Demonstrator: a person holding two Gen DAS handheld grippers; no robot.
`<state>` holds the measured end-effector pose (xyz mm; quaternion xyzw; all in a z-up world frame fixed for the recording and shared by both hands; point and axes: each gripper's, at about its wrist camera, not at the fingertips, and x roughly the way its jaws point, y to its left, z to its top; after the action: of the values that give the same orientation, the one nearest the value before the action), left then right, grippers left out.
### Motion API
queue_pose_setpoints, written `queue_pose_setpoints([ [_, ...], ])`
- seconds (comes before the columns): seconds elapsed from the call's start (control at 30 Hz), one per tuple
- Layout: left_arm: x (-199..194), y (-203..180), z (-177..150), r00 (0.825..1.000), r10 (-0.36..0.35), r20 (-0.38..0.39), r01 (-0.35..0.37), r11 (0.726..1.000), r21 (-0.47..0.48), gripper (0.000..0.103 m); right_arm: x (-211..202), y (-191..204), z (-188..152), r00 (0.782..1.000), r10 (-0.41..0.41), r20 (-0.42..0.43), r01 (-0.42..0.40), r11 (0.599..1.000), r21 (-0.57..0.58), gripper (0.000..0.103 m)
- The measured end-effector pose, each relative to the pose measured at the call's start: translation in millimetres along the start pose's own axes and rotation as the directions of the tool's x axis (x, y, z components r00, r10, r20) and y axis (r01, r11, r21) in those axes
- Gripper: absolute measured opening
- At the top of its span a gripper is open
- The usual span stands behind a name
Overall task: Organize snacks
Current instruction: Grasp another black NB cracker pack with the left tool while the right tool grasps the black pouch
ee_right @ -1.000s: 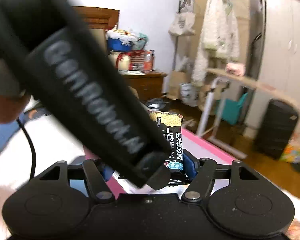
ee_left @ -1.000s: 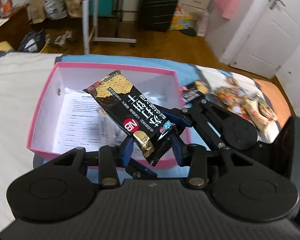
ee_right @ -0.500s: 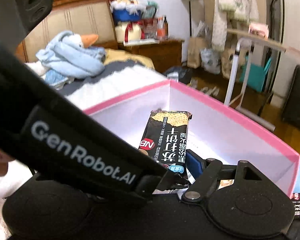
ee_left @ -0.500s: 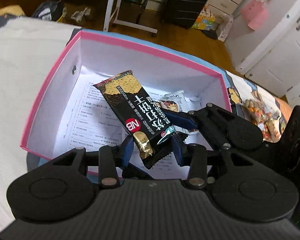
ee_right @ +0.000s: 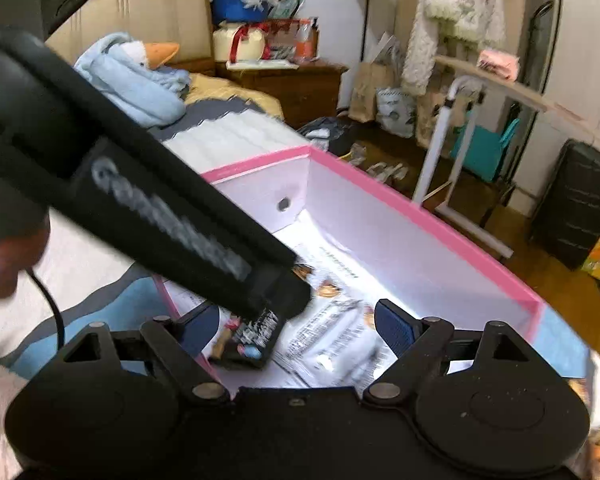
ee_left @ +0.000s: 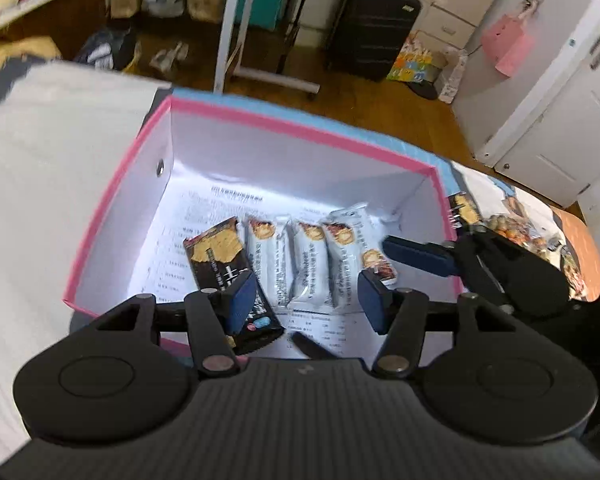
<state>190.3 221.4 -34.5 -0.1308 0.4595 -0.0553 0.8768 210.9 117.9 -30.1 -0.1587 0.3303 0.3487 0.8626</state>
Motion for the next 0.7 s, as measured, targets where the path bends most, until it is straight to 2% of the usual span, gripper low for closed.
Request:
queue_pose_setpoints([
  [0.17, -29, -34, 1, 0.998, -0.026, 0.053, 0.019, 0.993, 0.12, 0.063, -68, -22, -25, 0.993, -0.031, 0.116, 0.02, 0.995, 0.094, 0.088],
  [0.23, -33, -47, -1, 0.996, -0.078, 0.043, 0.07, 0.985, 0.159, 0.069, -92, -34, -35, 0.987, -0.05, 0.15, 0.032, 0.992, 0.126, 0.088],
  [0.3, -33, -57, -2, 0.992, -0.125, -0.001, 0.124, 0.978, 0.169, 0.069, -110, -45, -46, 0.987, -0.071, 0.141, 0.053, 0.99, 0.129, 0.088],
  [0.4, -38, -73, -6, 0.991, -0.132, 0.012, 0.125, 0.962, 0.243, 0.069, -132, -62, -61, 0.983, -0.125, 0.134, 0.11, 0.987, 0.119, 0.088],
  [0.53, -40, -96, -4, 0.988, -0.152, 0.016, 0.139, 0.935, 0.327, 0.071, -151, -80, -79, 0.983, -0.14, 0.122, 0.13, 0.987, 0.09, 0.089],
  [0.63, -33, -118, 3, 0.981, -0.194, -0.001, 0.18, 0.907, 0.38, 0.073, -165, -90, -92, 0.976, -0.174, 0.128, 0.161, 0.981, 0.111, 0.09],
  [0.7, -25, -135, 9, 0.981, -0.192, 0.012, 0.169, 0.89, 0.424, 0.074, -165, -98, -98, 0.975, -0.19, 0.113, 0.174, 0.974, 0.143, 0.09],
])
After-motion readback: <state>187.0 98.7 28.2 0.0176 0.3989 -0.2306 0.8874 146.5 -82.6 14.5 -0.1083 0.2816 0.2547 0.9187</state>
